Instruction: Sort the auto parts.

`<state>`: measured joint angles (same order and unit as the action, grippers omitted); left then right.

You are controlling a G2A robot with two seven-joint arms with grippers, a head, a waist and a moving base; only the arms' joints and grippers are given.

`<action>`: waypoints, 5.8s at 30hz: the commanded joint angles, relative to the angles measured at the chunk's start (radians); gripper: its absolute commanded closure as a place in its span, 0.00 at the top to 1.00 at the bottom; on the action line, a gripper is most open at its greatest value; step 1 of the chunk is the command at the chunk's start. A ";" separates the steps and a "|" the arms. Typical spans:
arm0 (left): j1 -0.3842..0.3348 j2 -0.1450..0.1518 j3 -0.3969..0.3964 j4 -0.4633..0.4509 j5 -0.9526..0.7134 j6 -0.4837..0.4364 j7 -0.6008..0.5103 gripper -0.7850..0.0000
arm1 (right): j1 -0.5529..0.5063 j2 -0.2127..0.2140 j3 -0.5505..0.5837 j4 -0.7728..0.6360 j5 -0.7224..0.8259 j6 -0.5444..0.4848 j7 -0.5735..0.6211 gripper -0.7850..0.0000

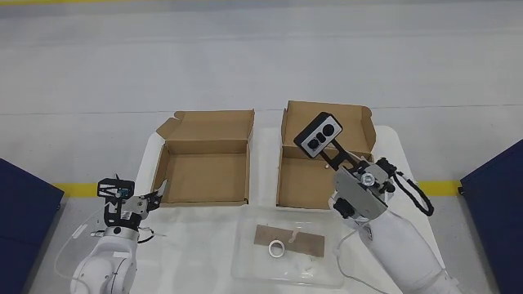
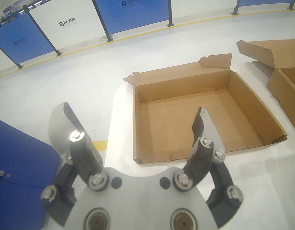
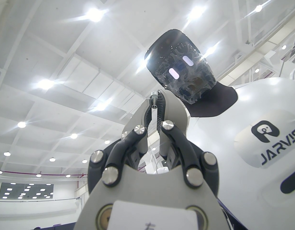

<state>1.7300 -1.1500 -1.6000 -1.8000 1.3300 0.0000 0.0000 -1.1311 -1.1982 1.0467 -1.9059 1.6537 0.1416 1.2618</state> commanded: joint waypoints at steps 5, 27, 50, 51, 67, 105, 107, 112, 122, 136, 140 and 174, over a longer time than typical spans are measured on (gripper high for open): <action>0.000 0.000 0.000 0.000 0.000 0.000 0.000 1.00 | -0.003 0.000 0.001 -0.005 -0.004 -0.001 -0.014 0.00; 0.000 0.000 0.000 0.000 0.000 0.000 0.000 1.00 | -0.210 0.074 0.453 -0.109 -0.483 0.168 -0.071 0.00; 0.000 0.000 0.000 0.000 0.000 0.000 0.000 1.00 | -0.243 0.136 0.582 -0.135 -1.203 0.266 -0.199 0.00; 0.000 0.000 0.000 0.000 0.000 0.000 0.000 1.00 | -0.239 0.140 0.577 -0.137 -1.240 0.272 -0.203 0.00; 0.000 0.000 0.000 0.000 0.000 0.000 0.000 1.00 | -0.209 0.165 0.516 -0.161 -1.633 0.327 -0.285 0.00; 0.000 0.000 0.000 0.000 0.000 0.000 0.000 1.00 | 0.338 0.110 -0.154 0.536 -2.142 0.632 -0.215 0.00; 0.000 0.000 0.000 0.000 0.000 0.000 0.000 1.00 | 0.367 0.099 -0.188 0.588 -2.114 0.631 -0.214 0.00; 0.000 0.000 0.000 0.000 0.000 0.000 0.000 1.00 | 0.381 0.096 -0.198 0.605 -2.107 0.639 -0.222 0.00; 0.000 0.000 0.000 0.000 0.000 0.000 0.000 1.00 | 0.382 0.079 -0.239 0.667 -2.123 0.630 -0.255 0.00; 0.000 0.000 0.000 0.000 0.000 0.000 0.000 1.00 | 0.475 0.000 -0.344 0.890 -2.076 0.623 -0.270 0.00; 0.000 0.000 0.000 0.000 0.000 0.000 0.000 1.00 | 0.492 -0.020 -0.361 0.941 -2.062 0.614 -0.280 0.00; 0.000 0.000 0.000 0.000 0.000 0.000 0.000 1.00 | 0.557 -0.106 -0.399 1.122 -2.054 0.579 -0.300 0.11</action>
<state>1.7300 -1.1500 -1.6000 -1.8000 1.3300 0.0000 0.0000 -0.5749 -1.3039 0.6472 -0.7836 -0.3992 0.7204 0.9611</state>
